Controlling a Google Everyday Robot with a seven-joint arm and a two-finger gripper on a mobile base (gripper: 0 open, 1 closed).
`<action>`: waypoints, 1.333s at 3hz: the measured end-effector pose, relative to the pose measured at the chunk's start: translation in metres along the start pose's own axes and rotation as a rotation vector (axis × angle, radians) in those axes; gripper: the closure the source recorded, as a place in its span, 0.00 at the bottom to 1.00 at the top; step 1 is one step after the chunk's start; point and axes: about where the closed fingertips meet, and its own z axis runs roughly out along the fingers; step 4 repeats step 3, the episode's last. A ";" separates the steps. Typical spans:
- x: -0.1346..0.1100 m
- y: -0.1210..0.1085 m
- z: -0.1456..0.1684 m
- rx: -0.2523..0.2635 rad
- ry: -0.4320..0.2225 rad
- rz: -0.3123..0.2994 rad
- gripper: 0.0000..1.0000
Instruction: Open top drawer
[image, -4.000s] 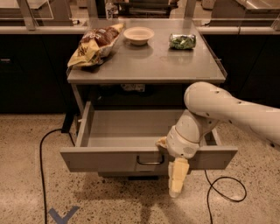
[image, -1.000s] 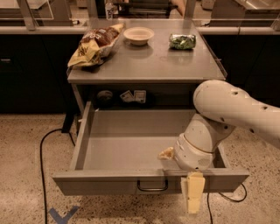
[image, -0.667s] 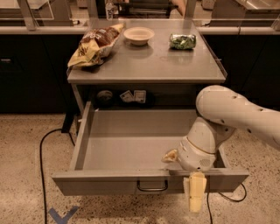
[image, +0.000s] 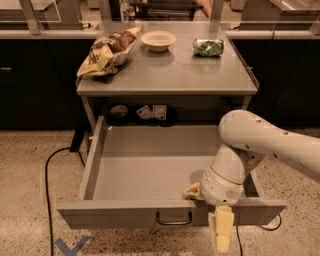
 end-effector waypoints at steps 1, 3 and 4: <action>-0.015 0.025 0.004 -0.032 -0.015 -0.023 0.00; -0.064 0.070 -0.001 -0.029 -0.020 -0.109 0.00; -0.064 0.070 -0.001 -0.029 -0.020 -0.109 0.00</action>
Offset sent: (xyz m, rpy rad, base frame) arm -0.0839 0.0520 0.0789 0.0986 -0.0002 0.1568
